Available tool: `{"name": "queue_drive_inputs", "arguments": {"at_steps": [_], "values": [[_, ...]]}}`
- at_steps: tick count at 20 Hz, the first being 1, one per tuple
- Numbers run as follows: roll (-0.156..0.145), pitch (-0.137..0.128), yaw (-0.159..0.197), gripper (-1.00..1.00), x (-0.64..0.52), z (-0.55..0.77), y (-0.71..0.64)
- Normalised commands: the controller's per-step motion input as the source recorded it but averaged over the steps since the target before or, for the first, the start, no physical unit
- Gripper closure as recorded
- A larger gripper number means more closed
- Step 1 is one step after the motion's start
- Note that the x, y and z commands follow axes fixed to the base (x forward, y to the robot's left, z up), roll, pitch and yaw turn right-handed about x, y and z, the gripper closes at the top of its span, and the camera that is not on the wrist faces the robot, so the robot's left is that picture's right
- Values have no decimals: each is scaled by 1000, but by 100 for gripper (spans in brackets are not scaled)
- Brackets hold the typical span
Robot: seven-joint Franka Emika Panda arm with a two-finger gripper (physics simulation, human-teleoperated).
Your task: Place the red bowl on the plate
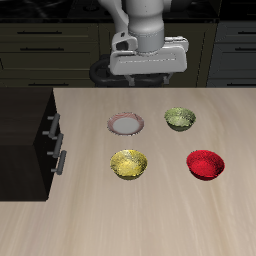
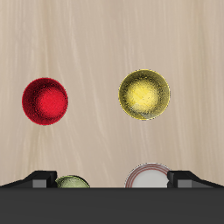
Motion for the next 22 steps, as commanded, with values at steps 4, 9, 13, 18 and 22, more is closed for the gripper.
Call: {"name": "queue_drive_inputs", "arguments": {"at_steps": [4, 9, 13, 18, 22], "values": [[-8, 0, -15, -100, 227, 110, -17], [3, 45, -33, -100, 222, 2, 105], [-15, -35, 4, -100, 166, 97, 51], [-70, -29, 32, -100, 149, 49, -38], [-5, 19, -26, -100, 199, -2, -96]]}}
